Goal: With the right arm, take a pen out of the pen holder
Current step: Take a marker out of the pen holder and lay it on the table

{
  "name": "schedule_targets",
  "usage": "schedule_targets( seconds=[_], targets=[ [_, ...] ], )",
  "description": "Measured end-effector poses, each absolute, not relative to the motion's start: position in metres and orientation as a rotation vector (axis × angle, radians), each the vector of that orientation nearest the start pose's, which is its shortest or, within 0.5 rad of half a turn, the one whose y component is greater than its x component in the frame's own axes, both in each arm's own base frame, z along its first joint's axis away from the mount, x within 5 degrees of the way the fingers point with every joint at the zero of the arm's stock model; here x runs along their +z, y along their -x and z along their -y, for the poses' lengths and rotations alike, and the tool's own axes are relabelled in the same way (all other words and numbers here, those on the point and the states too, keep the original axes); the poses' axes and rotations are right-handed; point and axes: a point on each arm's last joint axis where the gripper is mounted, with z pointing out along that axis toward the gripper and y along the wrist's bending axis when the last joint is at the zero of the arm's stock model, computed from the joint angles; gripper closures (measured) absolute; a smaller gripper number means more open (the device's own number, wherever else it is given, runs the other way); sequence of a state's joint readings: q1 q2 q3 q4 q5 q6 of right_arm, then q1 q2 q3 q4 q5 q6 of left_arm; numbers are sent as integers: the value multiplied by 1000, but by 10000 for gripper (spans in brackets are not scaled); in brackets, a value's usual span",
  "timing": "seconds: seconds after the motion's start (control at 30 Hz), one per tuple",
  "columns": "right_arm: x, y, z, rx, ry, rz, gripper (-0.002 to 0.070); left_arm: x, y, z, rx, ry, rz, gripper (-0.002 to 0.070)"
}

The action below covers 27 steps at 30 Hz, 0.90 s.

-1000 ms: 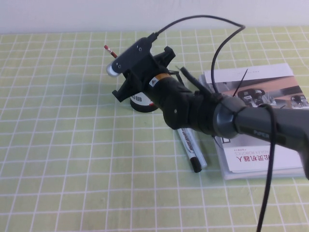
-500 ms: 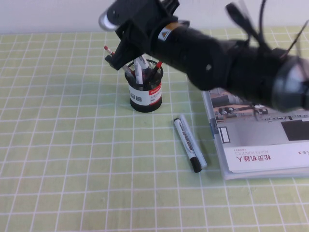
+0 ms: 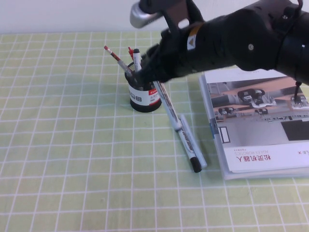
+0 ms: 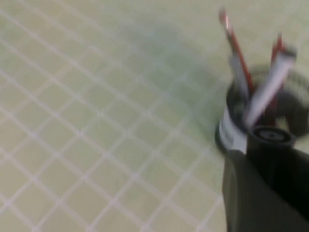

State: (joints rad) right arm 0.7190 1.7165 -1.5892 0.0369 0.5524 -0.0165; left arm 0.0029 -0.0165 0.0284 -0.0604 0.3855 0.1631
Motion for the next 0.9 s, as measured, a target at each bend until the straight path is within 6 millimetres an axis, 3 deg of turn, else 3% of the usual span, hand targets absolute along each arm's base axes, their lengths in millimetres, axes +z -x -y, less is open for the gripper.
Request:
schedule_targets(
  seconds=[0.17,0.33,0.53,0.73,0.9],
  targets=[
    [341,-301,-262,401,670,-2288,573,170,-52,2,54,-114,-1877,681],
    [310,-307,-265,338,638,-2453,573,170,-52,2,54,-114,-1877,681],
    [268,-323,-276,332,624,-2540,573,170,-52,2,54,-114,-1877,681],
    [232,-343,-276,331,568,-2598,573,170,-52,2,54,-114,-1877,681],
    [212,-356,-275,333,534,-2596,574,170,-52,2,54,-114,-1877,681]
  ],
)
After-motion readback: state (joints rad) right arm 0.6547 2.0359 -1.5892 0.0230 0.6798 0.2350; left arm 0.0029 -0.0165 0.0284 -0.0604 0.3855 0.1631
